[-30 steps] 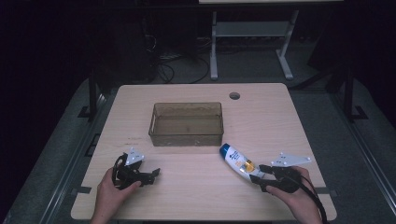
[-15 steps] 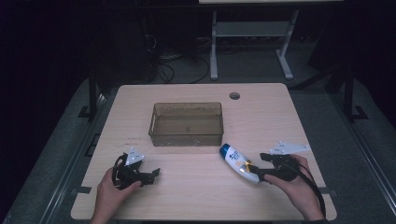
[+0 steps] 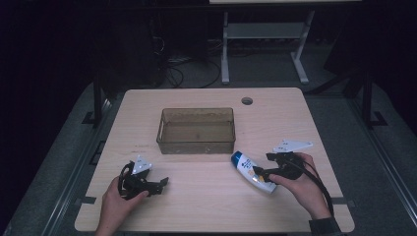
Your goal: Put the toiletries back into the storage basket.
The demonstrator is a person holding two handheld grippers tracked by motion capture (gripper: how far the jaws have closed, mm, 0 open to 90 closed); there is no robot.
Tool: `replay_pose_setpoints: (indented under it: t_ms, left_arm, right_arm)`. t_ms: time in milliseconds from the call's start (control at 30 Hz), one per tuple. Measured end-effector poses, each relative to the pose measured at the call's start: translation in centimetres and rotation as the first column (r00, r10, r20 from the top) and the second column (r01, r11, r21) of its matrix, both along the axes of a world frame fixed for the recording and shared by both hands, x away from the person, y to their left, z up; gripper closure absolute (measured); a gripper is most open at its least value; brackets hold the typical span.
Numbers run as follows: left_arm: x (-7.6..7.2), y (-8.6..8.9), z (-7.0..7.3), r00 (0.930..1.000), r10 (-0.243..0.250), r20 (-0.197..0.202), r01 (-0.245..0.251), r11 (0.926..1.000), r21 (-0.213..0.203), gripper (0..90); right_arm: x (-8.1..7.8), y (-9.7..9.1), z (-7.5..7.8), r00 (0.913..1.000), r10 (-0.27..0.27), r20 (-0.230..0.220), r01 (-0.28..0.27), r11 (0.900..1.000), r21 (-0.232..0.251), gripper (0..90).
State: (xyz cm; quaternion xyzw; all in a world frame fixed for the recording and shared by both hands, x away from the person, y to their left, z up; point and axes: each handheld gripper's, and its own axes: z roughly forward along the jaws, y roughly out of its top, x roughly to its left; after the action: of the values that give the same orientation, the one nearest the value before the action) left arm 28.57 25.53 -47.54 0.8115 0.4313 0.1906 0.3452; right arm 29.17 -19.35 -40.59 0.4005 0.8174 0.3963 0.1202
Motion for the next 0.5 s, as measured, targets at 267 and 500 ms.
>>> replay_pose_setpoints:
  t_ms: [267,500]
  left_arm:
    - [0.0,0.0,0.0,1.0000,0.000,0.000,0.000,1.0000,0.000,12.5]
    - [0.0,0.0,0.0,1.0000,0.003,0.001,-0.003,1.0000,-0.003,12.5]
  right_arm:
    - [1.1,1.0,0.0,0.9998,0.016,-0.015,-0.016,0.9998,-0.014,24.2]
    - [2.0,1.9,-0.1,0.9992,0.025,-0.031,-0.026,0.9994,-0.024,23.0]
